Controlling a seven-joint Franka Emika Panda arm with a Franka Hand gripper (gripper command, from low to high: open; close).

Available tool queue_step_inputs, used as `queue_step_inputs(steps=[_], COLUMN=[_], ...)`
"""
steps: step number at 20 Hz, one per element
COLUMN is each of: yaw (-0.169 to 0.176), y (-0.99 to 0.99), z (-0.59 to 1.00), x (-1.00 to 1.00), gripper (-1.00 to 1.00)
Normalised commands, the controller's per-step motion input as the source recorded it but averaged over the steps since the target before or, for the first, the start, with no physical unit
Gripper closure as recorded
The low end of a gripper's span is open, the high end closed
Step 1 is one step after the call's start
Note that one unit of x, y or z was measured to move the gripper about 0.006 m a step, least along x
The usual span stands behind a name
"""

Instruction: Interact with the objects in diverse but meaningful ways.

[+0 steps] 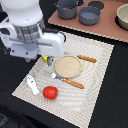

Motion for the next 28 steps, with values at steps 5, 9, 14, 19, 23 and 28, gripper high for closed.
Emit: queue_step_inputs(steps=[5,9,14,19,23,28], yaw=[0.117,0.122,0.038,0.018,0.000,0.000], y=[-0.63,-0.35,-0.27,0.02,0.01,-0.03], z=[-0.18,-0.05,0.00,0.06,0.15,-0.04], x=[-0.11,-0.02,0.25,0.61,0.70,0.39], gripper=[-1.00,-1.00,-1.00,-1.00,-1.00,-1.00])
